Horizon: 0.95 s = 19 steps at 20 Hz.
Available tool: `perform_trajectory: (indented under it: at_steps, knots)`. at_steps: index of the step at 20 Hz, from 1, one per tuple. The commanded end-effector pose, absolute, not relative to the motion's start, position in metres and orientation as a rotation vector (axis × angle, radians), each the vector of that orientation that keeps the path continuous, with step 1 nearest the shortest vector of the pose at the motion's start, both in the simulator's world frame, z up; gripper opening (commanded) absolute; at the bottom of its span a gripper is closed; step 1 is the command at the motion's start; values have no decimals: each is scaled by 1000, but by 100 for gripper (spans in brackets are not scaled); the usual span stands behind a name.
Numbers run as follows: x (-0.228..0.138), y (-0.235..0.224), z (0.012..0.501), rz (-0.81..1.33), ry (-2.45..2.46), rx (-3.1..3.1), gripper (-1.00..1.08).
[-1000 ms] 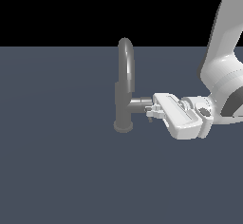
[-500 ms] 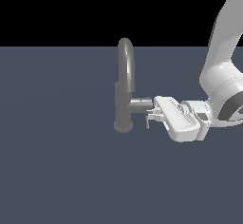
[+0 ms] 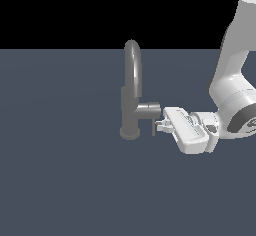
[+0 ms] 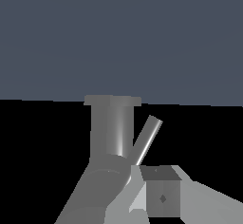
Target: Turn on the faucet by rotating a designated handle.
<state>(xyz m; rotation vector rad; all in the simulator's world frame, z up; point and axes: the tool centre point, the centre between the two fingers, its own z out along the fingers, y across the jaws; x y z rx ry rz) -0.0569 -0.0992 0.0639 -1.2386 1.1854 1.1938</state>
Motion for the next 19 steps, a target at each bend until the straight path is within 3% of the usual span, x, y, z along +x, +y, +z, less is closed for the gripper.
perform_trajectory:
  at_steps: [1, 19]
  knots:
    - [-51, -97, 61, 1197, 1186, -1239, -100]
    - [-10, -84, 36, 1224, 1194, -1230, -100]
